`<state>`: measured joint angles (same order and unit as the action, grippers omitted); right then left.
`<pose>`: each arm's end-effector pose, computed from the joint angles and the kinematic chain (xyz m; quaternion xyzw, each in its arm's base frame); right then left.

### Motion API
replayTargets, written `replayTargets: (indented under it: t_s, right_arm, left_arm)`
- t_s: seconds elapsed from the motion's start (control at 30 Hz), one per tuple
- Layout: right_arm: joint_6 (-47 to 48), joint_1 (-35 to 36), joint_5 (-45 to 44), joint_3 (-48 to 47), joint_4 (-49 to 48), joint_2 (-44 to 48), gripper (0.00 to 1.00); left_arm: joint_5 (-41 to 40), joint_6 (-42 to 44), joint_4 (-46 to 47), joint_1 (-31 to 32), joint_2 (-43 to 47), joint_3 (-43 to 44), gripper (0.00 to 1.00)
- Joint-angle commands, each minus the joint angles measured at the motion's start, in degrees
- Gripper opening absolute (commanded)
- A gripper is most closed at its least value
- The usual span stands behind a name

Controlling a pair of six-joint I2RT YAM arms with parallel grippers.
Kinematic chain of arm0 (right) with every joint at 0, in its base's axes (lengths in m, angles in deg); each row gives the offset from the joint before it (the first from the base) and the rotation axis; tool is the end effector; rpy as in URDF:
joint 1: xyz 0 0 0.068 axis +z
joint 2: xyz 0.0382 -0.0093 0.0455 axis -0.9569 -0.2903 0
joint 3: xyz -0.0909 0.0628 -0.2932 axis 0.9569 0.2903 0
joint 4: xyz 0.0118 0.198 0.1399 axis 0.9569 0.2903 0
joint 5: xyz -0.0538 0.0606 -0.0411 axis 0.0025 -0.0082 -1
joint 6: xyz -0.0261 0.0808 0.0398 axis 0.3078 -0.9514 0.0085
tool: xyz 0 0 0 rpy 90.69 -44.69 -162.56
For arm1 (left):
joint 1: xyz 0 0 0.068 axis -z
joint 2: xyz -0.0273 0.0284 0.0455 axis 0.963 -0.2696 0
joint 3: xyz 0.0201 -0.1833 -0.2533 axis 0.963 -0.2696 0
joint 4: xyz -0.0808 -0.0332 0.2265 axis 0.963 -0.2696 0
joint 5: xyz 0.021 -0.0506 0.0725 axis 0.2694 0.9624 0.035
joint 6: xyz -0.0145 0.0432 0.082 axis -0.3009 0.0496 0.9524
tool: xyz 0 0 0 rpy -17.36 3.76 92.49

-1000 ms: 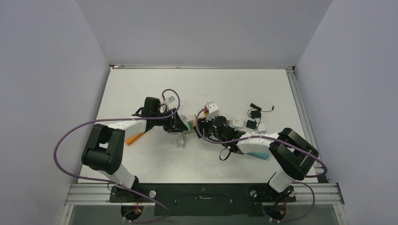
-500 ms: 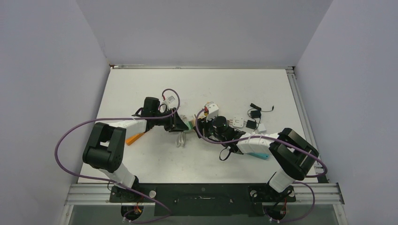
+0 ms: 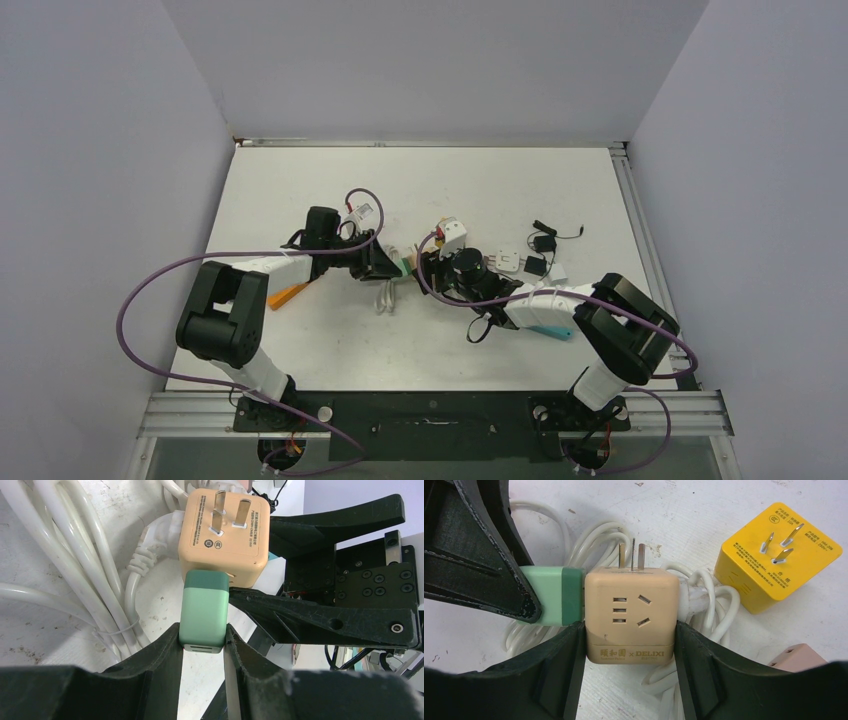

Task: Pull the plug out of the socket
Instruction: Remove the plug from the socket.

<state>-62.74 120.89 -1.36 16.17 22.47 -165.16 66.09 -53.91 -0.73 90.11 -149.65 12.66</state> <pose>0.2424 0.2618 0.2121 -0.2074 0.8091 0.2812 0.4725 0.2949 -0.1488 0.1965 0.0120 0.8586 -0.4906 0.1482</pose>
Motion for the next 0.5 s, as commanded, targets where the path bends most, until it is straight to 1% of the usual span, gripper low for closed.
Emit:
replayTargets:
  t_s: [0.0,0.47]
  right_arm:
    - [-3.16,-0.70,-3.26,1.02,3.08,1.94,0.05]
    - [-4.31,-1.93,-4.14,1.14,3.80,2.01,0.05]
  left_arm:
    - [-2.32,2.39,0.12,-0.70,1.51,1.34,0.00]
    - [-5.34,3.91,-1.49,-1.26,3.70,1.27,0.00]
